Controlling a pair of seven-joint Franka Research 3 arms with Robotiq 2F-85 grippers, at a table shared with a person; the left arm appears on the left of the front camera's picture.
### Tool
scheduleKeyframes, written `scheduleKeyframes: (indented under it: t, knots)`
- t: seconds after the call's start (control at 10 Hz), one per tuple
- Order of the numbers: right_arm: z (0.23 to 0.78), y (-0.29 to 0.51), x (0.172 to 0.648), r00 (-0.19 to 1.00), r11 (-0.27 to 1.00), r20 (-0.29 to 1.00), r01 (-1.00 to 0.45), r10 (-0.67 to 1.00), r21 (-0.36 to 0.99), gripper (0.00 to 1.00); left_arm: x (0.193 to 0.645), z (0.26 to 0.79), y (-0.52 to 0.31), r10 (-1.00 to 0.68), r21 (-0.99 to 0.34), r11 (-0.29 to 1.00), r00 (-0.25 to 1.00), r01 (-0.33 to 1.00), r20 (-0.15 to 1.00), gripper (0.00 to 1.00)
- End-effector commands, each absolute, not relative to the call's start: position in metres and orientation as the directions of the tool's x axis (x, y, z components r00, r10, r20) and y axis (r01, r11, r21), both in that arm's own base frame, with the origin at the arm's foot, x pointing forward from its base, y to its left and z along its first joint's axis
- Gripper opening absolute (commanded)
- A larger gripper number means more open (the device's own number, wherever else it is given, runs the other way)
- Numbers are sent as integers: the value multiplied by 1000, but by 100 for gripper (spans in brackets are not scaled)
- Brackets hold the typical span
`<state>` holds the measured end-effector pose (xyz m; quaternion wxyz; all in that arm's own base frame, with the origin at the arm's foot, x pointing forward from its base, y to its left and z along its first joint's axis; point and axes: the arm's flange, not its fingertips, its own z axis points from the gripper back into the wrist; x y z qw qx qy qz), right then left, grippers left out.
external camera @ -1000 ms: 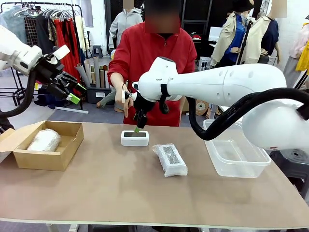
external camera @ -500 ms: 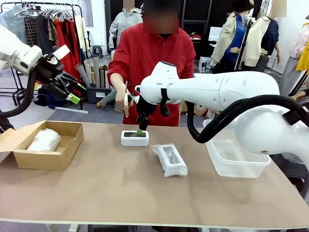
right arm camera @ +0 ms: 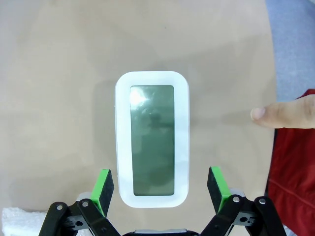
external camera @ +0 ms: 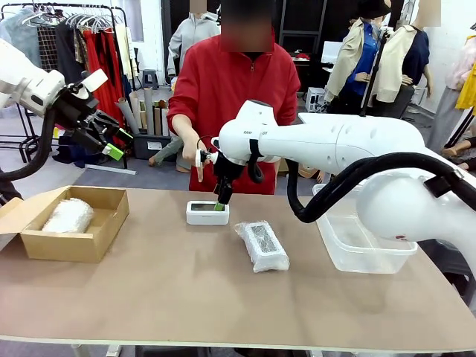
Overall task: Separate and place wrapped and unwrapped clocks.
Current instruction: Pick up the Digital clock indicated by the person.
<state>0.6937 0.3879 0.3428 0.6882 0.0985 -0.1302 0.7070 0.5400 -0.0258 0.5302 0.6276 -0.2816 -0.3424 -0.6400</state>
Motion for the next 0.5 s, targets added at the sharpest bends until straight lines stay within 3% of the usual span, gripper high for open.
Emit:
scheduleKeyframes:
  t: [0.0,0.4]
  knots:
    - [348,392,707,-4,4,318,-1000,948,-25,100,539,532,-25,-610,90,29,-53,996,791,100]
    - [339,388,704,13,13,318,-1000,948,3,100,539,532,-25,-610,90,29,-53,996,791,100]
